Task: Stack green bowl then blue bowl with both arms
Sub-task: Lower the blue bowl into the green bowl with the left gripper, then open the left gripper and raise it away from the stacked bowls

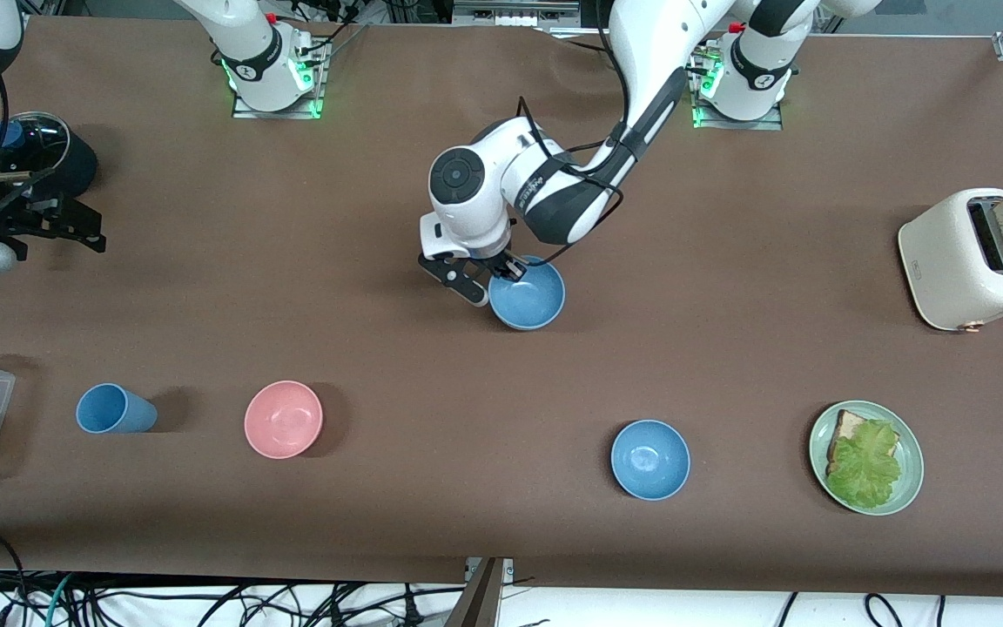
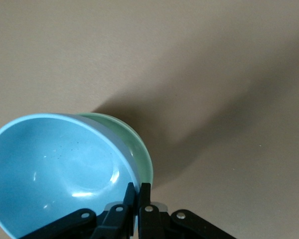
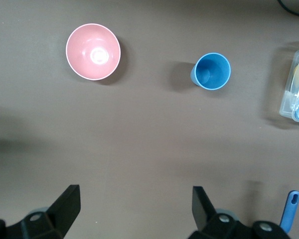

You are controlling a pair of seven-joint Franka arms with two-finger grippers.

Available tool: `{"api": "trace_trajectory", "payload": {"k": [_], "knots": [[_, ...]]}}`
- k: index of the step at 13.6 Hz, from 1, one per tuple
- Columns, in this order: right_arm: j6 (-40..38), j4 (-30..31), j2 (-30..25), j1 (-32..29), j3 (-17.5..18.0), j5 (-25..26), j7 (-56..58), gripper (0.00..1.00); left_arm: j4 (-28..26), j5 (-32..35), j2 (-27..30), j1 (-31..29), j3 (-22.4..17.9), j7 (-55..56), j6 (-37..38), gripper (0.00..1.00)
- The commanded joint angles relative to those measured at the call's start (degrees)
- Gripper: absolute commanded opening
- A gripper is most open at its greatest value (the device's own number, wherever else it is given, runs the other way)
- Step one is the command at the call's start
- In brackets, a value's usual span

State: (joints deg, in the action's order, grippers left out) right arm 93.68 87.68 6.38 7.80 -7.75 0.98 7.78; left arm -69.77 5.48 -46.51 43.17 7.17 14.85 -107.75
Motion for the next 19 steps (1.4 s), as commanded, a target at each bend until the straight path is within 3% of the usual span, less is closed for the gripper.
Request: {"api": "trace_trajectory", "payload": {"k": [1,6,7,8,12,14,19], "knots": [[-0.3,-0.5,-0.1,-0.6,0.5,0.8,0.5,0.99,-0.6,1.0,0.1,0.3,-0.4,-0.3,0.8,0.0],[-0.3,-0.5,-0.1,-0.6,0.5,0.8,0.5,0.99,-1.0,1.0,-0.2,0.2,-0.8,-0.3,0.8,0.03],[-0.3,-0.5,-0.1,-0.6,0.5,0.8,0.5,0.99,-1.0,1.0,-0.1,0.2,-0.8,-0.3,0.8,0.43],[-0.3,-0.5,-0.1,-0.6,0.5,0.8,0.5,0.99,-1.0,1.1,0.0,0.2,-0.8,-0.7,0.8,0.99],[-0.3,-0.5,-0.1,-0.6,0.5,0.8,0.5,0.99,-0.7,0.9,1.2,0.1,-0.7,-0.2,1.0,1.0],[-0.3,-0.5,-0.1,-0.6,0.5,0.8,0.5,0.99,-0.3,0.2,4.7,-0.9,-0.8,1.1,3.8,1.0],[-0.3,-0.5,-0.1,-0.6,0.5,0.8,0.5,0.99,0.2,-0.1,16.0,-15.8,-1.0,1.0,13.1,1.0]]}}
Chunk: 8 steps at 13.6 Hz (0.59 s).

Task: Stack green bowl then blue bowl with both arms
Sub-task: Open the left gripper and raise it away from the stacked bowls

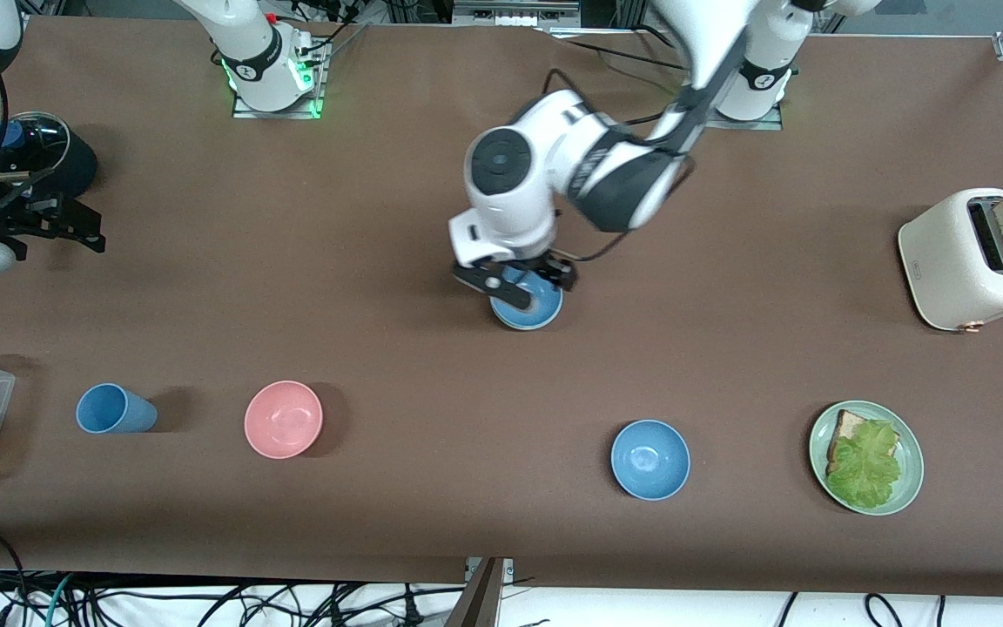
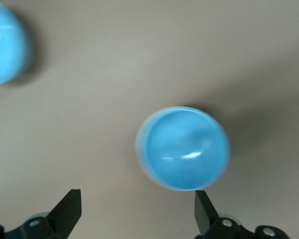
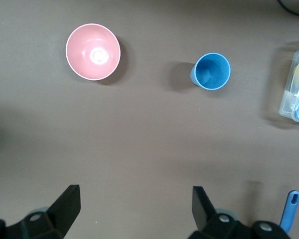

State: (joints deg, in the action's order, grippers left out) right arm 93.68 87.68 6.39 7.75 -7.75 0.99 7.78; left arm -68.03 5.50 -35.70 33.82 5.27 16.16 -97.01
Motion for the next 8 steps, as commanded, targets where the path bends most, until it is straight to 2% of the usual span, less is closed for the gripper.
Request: {"api": "trace_trajectory", "payload": {"k": [1,5,6,8], "knots": [[-0.3,-0.5,-0.1,-0.5,0.5,0.8,0.5,0.99,-1.5,-0.1,6.9,-10.4,1.1,-0.4,3.6,1.0],[-0.3,-0.5,-0.1,-0.5,0.5,0.8,0.5,0.99,-1.7,-2.7,11.6,-26.0,1.3,-1.0,5.1,1.0],[-0.3,-0.5,-0.1,-0.5,0.5,0.8,0.5,0.99,-3.0,-5.5,13.2,-28.2,0.9,-1.0,5.7,1.0],[-0.3,-0.5,-0.1,-0.5,0.5,0.8,0.5,0.99,-8.1,-6.8,17.5,-32.4,0.8,-2.3,6.1,1.0]]}}
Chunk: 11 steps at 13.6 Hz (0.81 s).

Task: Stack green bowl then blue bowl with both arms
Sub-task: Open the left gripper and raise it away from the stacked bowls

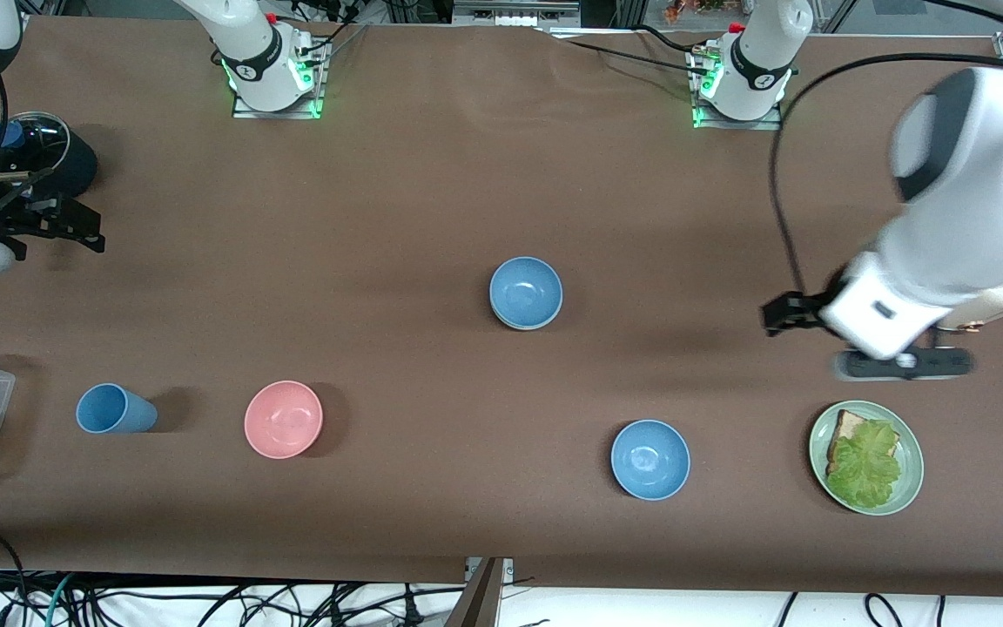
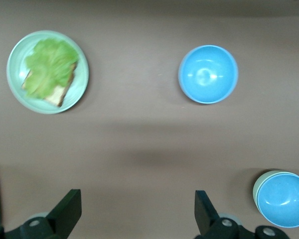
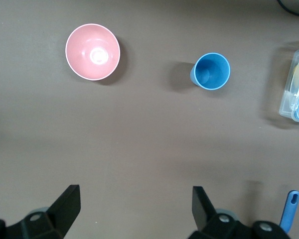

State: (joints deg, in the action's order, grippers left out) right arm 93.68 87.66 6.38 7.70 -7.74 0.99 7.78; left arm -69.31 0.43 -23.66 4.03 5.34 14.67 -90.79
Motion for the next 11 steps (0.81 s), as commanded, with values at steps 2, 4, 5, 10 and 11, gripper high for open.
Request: {"api": "trace_trajectory", "payload": {"k": [2,4,5,10,11], "knots": [[-0.3,-0.5,-0.1,-0.5,0.5,0.8,0.5,0.99,-16.6,-1.8,12.8,-5.8,0.7,-6.6,-1.9,1.0],[-0.3,-0.5,-0.1,-0.5,0.5,0.7,0.5,0.99,-27.0,-1.7,20.5,-6.9,0.6,-8.8,-6.6,1.0],[-0.3,-0.5,-0.1,-0.5,0.5,0.7,0.5,0.99,-31.7,-1.3,24.1,-6.4,0.6,-8.6,-9.3,1.0],[-0.3,-0.5,-0.1,-0.6,0.5,0.7,0.5,0.99,-28.3,-1.4,21.7,-6.3,0.8,-8.3,-5.5,1.0],[-0.3,-0.5,-0.1,-0.5,0.5,0.7,0.5,0.99,-26.5,-1.5,20.3,-6.4,0.8,-8.3,-4.3,1.0]]}}
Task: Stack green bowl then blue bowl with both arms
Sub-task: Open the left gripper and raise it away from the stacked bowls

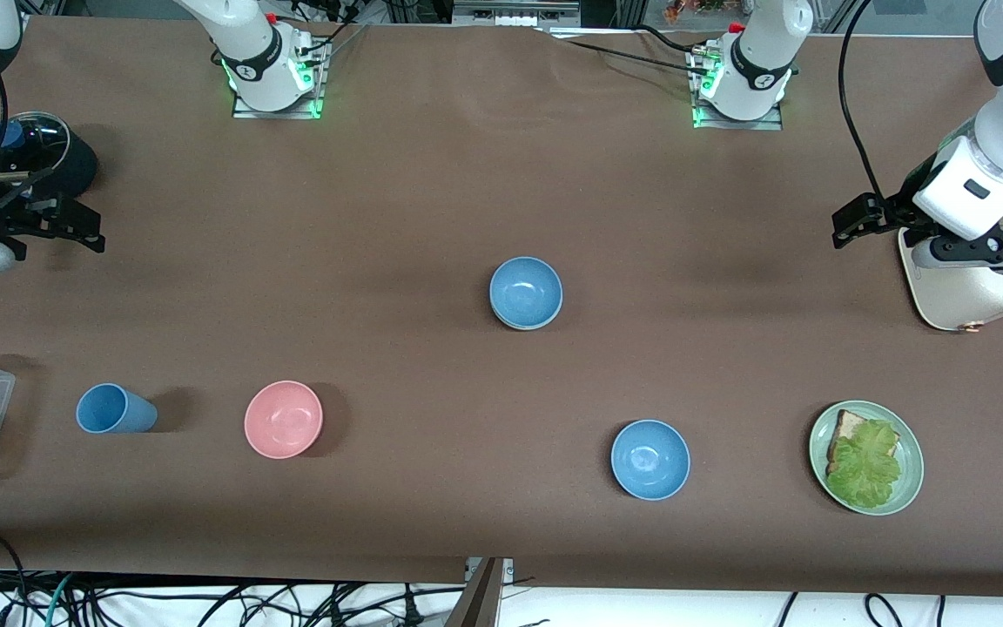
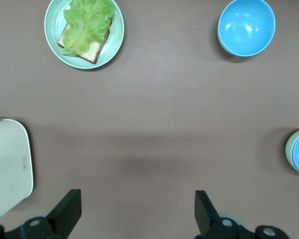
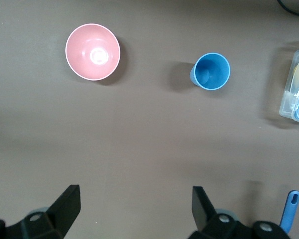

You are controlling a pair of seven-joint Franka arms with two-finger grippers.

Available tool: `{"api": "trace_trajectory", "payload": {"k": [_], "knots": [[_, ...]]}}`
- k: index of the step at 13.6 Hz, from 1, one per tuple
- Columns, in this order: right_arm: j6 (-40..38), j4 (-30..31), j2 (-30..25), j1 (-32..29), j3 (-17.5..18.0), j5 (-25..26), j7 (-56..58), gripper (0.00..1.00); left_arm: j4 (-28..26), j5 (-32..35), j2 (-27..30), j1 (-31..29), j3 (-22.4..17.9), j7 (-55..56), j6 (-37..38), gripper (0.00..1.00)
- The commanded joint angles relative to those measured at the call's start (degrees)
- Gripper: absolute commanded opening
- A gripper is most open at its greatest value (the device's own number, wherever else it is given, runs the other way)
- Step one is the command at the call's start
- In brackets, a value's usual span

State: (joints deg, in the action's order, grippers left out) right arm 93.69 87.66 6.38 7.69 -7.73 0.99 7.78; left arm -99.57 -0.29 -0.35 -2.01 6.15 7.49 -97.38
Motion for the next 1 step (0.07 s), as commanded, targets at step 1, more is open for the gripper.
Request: {"api": "trace_trajectory", "payload": {"k": [1], "knots": [[-0.3,-0.5,-0.1,-0.5,0.5,0.7,0.5,0.99,4.8,-0.8,-3.6,-0.3,0.1,-1.1,2.5,1.0]]}}
